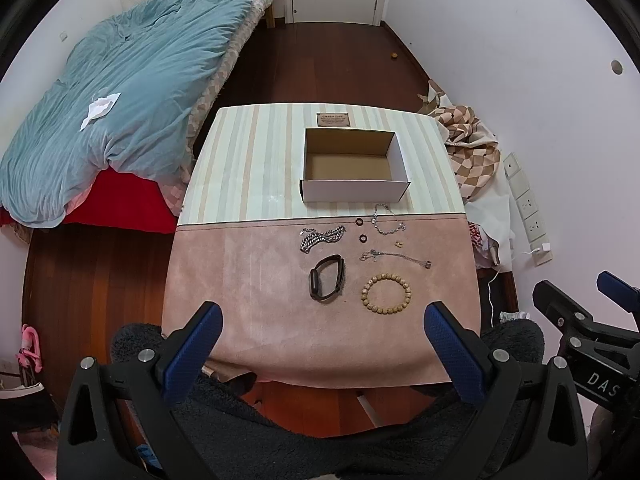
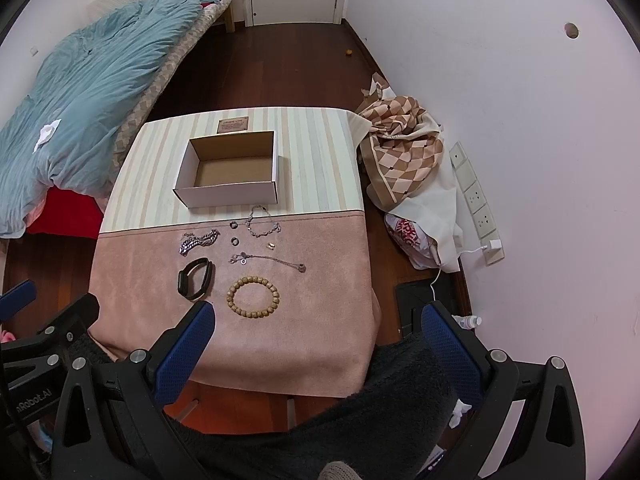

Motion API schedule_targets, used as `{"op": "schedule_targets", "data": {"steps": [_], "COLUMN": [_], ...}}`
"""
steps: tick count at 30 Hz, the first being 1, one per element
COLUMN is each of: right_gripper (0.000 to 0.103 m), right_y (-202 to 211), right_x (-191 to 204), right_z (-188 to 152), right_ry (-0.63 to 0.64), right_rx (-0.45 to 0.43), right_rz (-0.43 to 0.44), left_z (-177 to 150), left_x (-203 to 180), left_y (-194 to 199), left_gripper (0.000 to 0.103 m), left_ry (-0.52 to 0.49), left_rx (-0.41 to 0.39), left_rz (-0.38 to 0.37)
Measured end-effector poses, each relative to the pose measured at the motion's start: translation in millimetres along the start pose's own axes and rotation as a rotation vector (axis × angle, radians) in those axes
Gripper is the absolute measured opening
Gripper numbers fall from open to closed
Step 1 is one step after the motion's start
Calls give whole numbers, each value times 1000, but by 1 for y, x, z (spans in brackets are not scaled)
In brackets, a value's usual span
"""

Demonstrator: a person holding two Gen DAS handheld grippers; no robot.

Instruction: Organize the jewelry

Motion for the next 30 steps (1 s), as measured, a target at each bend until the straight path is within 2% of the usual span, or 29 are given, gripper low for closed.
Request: {"op": "schedule_targets", "data": {"steps": [30], "right_gripper": [103], "right_y": [1], "right_x": [2], "right_z": [0], "right_ry": [-1], "right_rx": [1], "right_rz": [6], "left_z": [3], "left_x": [-3], "left_y": [2], "left_gripper": [103], "left_ry": [1], "left_rx": [-10], "left_rz": [1]}}
Point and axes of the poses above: each gripper's, at about its wrist camera, not at the fingertips, and y roughly against the way its jaws point, x to its left, z to its top, the point moved 1 cm from there along -y, roughly the way its jaws point, and after that the axes turned 12 degrees about -y, right-handed, at the moved point
